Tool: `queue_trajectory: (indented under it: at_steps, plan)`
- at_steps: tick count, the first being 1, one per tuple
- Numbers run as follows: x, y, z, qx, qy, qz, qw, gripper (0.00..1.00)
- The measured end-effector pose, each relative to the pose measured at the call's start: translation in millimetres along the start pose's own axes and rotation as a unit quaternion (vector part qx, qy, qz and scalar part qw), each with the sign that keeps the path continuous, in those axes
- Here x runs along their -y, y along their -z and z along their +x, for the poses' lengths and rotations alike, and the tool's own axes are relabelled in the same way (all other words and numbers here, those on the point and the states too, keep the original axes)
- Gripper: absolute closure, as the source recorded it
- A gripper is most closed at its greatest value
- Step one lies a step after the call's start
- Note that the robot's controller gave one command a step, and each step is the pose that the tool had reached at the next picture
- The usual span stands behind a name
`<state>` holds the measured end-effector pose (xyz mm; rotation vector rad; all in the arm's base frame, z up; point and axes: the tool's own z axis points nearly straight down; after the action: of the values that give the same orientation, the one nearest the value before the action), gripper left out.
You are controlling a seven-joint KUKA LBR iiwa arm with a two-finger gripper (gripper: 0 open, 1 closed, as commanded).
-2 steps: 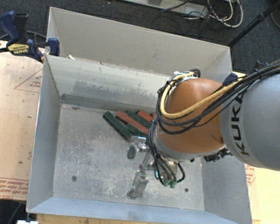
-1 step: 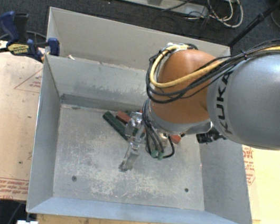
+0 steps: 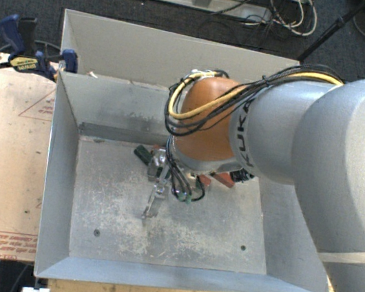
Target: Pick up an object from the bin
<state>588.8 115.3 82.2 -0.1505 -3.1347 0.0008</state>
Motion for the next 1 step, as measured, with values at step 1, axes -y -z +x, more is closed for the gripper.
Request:
queue_trajectory:
  at_steps: [1]
  plan:
    - [1.0, -11.4, -68.0, 0.0004, 0.032, -0.001, 0.9995, 0.0]
